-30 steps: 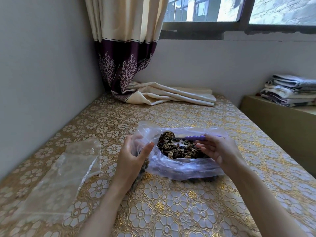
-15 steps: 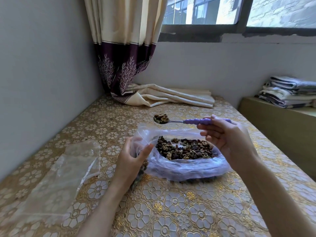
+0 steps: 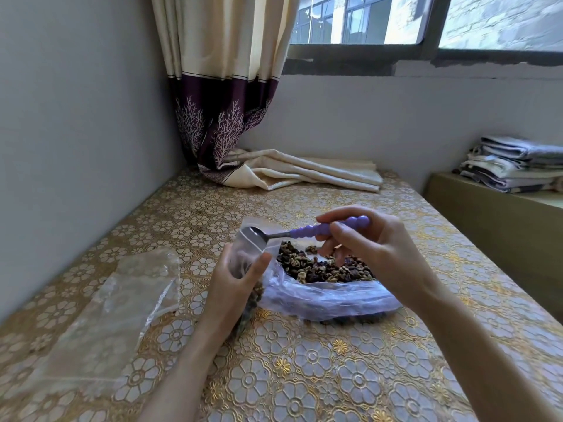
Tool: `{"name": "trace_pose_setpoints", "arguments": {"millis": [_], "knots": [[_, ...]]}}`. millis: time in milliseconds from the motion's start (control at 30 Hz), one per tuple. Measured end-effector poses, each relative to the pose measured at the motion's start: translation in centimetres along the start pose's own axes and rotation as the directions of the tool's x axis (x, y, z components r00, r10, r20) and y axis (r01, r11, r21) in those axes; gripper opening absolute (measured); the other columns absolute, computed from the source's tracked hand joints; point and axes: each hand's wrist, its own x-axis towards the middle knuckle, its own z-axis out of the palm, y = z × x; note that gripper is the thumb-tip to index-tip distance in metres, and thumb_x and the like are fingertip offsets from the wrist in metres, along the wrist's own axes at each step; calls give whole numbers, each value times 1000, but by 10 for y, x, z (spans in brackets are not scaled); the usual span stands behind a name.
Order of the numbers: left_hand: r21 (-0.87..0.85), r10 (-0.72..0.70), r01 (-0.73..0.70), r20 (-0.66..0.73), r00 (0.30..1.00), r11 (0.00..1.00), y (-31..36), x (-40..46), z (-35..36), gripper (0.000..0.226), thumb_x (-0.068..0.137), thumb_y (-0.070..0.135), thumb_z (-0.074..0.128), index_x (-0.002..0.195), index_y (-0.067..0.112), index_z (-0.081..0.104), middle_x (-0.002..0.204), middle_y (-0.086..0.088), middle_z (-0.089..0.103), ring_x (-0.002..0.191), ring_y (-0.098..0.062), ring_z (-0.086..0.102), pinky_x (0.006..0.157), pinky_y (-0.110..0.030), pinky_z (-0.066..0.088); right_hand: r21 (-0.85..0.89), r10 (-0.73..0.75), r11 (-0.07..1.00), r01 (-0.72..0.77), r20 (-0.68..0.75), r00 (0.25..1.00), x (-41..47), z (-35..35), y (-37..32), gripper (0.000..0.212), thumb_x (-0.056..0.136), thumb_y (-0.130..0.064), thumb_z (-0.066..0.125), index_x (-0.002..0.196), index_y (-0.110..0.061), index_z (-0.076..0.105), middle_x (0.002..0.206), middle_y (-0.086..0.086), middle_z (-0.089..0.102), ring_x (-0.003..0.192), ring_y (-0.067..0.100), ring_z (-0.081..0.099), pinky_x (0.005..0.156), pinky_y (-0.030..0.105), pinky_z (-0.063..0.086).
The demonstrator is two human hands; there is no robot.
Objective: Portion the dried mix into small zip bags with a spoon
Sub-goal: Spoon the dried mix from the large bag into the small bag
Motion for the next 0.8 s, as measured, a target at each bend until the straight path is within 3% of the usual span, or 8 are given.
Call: {"name": "trace_pose_setpoints", "arguments": {"millis": [67, 167, 367, 567, 800], "knots": [[2, -6, 6, -8, 1000, 1000, 0, 0, -1, 82, 44, 88, 54, 108, 38, 46, 55, 8, 53, 48, -2, 50, 55, -9, 44, -8, -27, 1000, 27, -9, 1000, 0, -3, 0, 17, 89, 3, 53, 95, -5, 66, 83, 19, 70, 68, 24, 67, 57, 23, 53], [43, -27, 27, -12, 1000, 999, -4, 2, -3, 92, 42, 91, 52, 111, 29, 48, 65, 5, 55, 61, -6, 58, 64, -15, 45, 94, -31, 995, 42, -111, 993, 1, -9, 3, 17, 90, 3, 50, 92, -3, 65, 75, 14, 70, 63, 22, 65, 54, 23, 52], [39, -19, 20, -16, 1000, 999, -5, 2, -5, 105, 42, 91, 52, 112, 13, 51, 71, -19, 55, 56, -8, 57, 58, -11, 45, 299, 130, 954, -20, -351, 927, 3, -29, 21, 17, 95, -7, 47, 89, -2, 63, 67, 7, 69, 56, 16, 62, 52, 19, 49], [57, -20, 21, -8, 1000, 998, -2, 2, -5, 108, 41, 93, 49, 110, 11, 51, 78, -27, 57, 50, 1, 54, 54, -7, 42, 132, 214, 976, -173, -426, 879, 0, -45, 51, 15, 94, -11, 52, 87, -3, 63, 63, 0, 70, 55, 11, 63, 54, 17, 52], [95, -33, 34, -11, 999, 995, -2, 2, -6, 97, 44, 92, 47, 111, 21, 51, 82, -33, 54, 54, -10, 49, 53, -15, 40, 50, 254, 964, -260, -453, 854, -2, -47, 72, 17, 94, -14, 54, 80, -10, 63, 62, -5, 71, 54, 5, 60, 50, 15, 49]]}}
